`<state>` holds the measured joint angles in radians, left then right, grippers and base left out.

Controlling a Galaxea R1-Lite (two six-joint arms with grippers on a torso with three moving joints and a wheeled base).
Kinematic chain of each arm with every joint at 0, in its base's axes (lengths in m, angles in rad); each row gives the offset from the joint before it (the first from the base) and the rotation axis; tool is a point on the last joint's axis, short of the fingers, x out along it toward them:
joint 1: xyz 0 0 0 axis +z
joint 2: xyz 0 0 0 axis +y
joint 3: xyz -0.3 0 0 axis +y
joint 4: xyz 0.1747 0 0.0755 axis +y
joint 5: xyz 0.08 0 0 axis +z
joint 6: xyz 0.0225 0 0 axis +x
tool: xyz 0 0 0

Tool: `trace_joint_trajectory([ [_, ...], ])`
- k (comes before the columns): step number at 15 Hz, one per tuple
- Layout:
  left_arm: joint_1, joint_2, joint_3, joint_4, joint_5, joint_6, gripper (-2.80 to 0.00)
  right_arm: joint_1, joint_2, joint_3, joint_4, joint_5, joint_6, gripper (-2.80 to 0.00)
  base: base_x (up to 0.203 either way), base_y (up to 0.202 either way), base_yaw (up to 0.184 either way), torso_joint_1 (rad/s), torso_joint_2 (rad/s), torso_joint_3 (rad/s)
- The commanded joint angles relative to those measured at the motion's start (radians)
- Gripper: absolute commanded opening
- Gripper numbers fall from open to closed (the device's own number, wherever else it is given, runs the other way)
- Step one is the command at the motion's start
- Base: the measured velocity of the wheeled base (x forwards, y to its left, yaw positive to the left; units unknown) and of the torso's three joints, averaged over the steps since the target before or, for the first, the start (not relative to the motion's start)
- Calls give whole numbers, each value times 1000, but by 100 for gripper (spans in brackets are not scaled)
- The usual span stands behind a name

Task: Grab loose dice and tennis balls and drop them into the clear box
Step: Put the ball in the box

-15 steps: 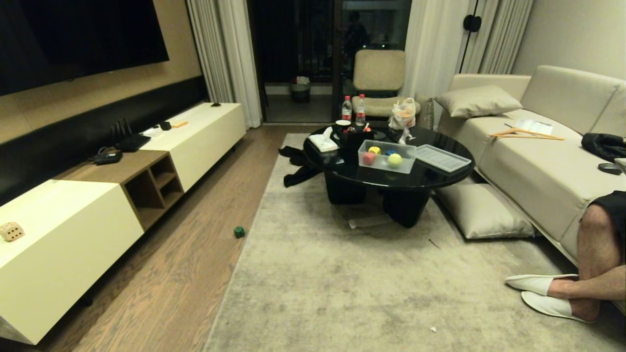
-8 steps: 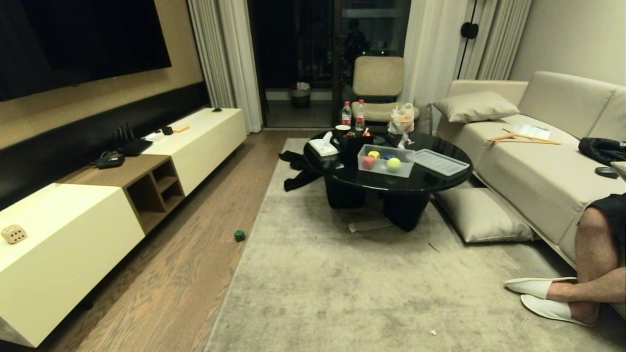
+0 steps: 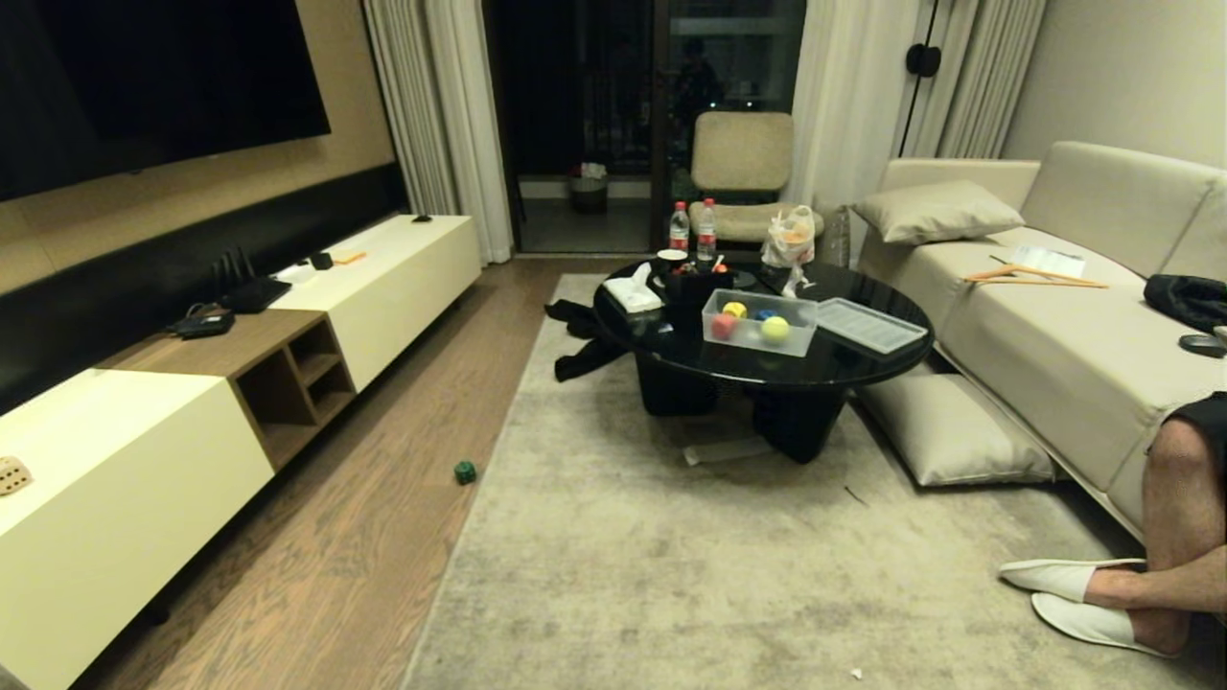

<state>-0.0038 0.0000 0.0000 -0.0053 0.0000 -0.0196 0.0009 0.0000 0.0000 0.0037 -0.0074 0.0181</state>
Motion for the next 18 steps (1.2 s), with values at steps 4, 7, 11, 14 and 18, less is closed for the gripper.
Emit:
trace_joint_trajectory([
  [4, -1, 0, 2, -1, 0, 0, -280, 1, 2, 2, -1, 0, 0, -280, 205, 0, -12, 5, 2, -1],
  [7, -1, 0, 2, -1, 0, 0, -280, -1, 2, 2, 0, 0, 0, -280, 128, 0, 28, 1, -1, 3],
  [11, -1, 0, 2, -1, 0, 0, -280, 0, 2, 2, -1, 0, 0, -280, 197, 0, -8, 5, 2, 2],
  [14, -1, 0, 2, -1, 0, -2, -280, 1, 2, 2, -1, 0, 0, -280, 171, 0, 13, 1, 4, 2],
  [18, -1, 0, 2, -1, 0, -2, -280, 1, 2, 2, -1, 0, 0, -280, 185, 0, 0, 4, 4, 2],
])
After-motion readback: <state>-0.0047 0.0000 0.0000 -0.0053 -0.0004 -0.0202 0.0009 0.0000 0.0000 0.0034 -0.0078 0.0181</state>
